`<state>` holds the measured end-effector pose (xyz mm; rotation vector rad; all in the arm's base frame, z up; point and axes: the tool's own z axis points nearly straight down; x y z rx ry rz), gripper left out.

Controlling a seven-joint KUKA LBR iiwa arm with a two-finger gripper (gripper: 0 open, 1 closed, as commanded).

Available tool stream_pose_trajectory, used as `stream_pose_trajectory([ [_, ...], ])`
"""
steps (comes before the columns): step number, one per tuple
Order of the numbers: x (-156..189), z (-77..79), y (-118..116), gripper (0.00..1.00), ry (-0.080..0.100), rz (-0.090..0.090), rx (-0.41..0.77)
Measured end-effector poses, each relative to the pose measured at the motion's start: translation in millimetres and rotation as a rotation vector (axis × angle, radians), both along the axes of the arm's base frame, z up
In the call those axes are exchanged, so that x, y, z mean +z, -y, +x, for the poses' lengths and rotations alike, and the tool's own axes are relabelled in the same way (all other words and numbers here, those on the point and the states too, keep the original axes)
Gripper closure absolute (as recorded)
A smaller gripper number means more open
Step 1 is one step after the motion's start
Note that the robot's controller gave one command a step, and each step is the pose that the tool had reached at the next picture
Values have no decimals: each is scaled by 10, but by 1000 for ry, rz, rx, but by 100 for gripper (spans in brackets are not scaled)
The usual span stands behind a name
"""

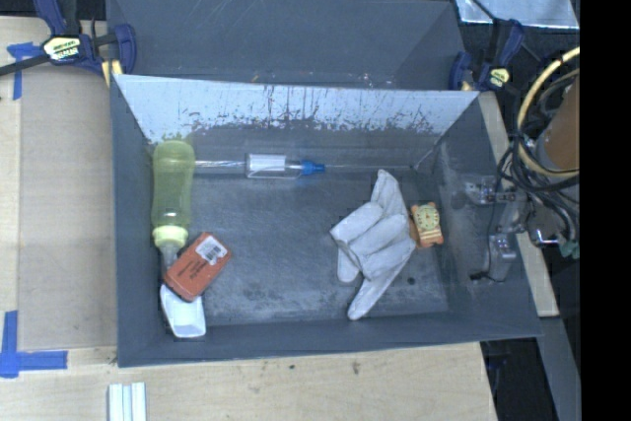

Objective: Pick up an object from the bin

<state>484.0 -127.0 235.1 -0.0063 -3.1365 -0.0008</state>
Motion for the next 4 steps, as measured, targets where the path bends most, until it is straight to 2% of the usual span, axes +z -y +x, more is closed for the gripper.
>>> stream_pose_trajectory([
  [1, 44, 17, -7, 0, 8, -2, 4],
  [2, -593, 130, -238, 0, 11, -2, 128],
  [3, -746, 676, -570, 0, 13, -2, 354],
  [4, -871, 595, -591, 0, 8, 0, 577],
])
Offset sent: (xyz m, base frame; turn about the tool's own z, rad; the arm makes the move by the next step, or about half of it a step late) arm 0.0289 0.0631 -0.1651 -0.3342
